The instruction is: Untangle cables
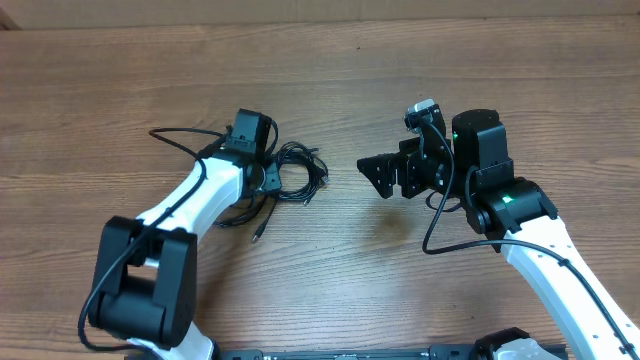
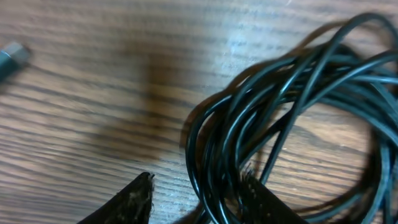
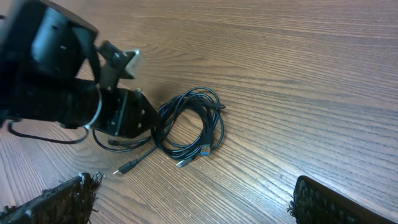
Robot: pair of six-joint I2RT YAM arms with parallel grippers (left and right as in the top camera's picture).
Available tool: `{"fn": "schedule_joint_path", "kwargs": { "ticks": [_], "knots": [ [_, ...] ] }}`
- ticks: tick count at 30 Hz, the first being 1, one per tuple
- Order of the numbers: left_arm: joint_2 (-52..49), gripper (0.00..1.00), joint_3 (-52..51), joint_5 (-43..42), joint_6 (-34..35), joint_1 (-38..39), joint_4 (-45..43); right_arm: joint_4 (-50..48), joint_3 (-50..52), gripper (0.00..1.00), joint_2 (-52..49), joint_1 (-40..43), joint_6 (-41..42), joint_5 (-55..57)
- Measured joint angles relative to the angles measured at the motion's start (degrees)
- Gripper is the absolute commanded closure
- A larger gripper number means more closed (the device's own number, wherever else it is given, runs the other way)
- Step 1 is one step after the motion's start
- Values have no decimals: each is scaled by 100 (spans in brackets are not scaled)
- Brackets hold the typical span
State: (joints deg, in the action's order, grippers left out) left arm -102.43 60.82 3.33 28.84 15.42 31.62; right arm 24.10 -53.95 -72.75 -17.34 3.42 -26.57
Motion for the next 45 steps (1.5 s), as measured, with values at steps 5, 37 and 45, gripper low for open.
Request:
{"fn": "schedule_joint_path", "kwargs": {
  "ticks": [5,37,45],
  "knots": [
    [-317,61,39,-79,186,0,-151,0,0,0,0,0,0,-2],
    [1462,96,776,-280,-24,7,1947,-2,0,0,0,0,0,-2],
    [1469,96,776,-610,-52,7,2024,-44,0,0,0,0,393,-409]
  ]
}}
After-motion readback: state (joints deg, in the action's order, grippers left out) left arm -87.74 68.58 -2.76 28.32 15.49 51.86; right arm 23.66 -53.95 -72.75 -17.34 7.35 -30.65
